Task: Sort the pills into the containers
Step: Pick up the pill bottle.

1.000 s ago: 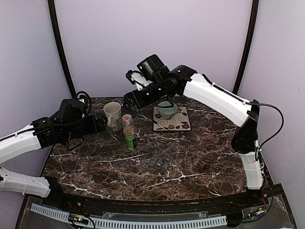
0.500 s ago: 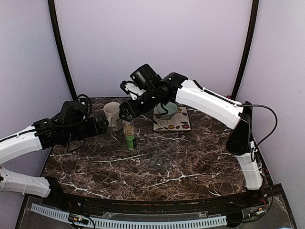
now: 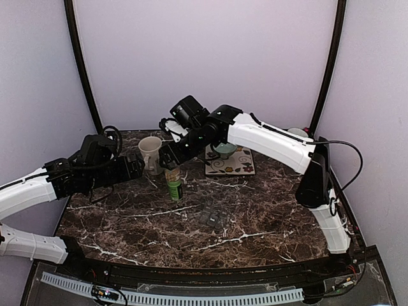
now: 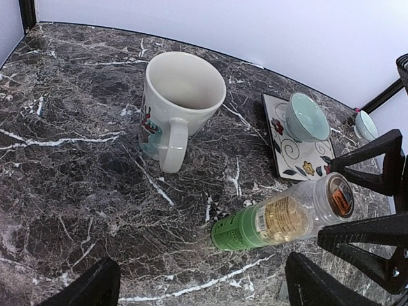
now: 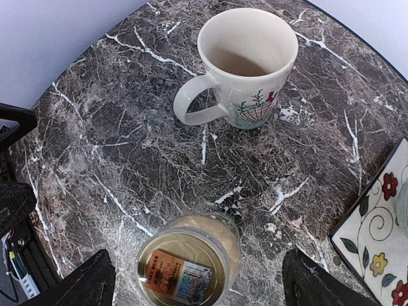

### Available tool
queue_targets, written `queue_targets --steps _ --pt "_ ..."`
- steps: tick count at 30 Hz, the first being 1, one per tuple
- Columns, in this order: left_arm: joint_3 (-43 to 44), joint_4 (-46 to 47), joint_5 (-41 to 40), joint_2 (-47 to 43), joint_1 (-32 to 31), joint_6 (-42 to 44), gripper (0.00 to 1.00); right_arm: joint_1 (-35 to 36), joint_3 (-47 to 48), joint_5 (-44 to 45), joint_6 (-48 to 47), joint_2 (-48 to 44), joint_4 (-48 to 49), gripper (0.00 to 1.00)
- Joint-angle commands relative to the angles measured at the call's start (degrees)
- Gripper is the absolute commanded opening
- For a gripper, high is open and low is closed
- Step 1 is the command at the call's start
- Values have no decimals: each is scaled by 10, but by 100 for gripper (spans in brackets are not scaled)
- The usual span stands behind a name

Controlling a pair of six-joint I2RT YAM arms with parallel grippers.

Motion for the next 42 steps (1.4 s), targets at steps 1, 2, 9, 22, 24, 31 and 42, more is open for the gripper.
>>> queue_targets --steps 1,2,9,22,24,31,42 --pt "-10 -11 5 -2 4 -1 93 5 23 -7 4 5 8 89" --pt "-11 -11 6 -3 5 -1 93 5 23 -6 4 6 8 89" --pt "-17 -10 6 -5 6 -2 93 5 34 -8 4 14 8 85" --pt "-20 -6 11 -5 10 2 93 5 48 -11 3 27 1 78" --pt "-20 -5 11 -5 12 3 93 5 49 -11 3 28 2 76" --pt "-22 -1 15 -5 15 6 93 5 54 -9 3 33 -2 69" --pt "-25 8 20 -2 19 9 93 4 57 2 0 33 -9 36"
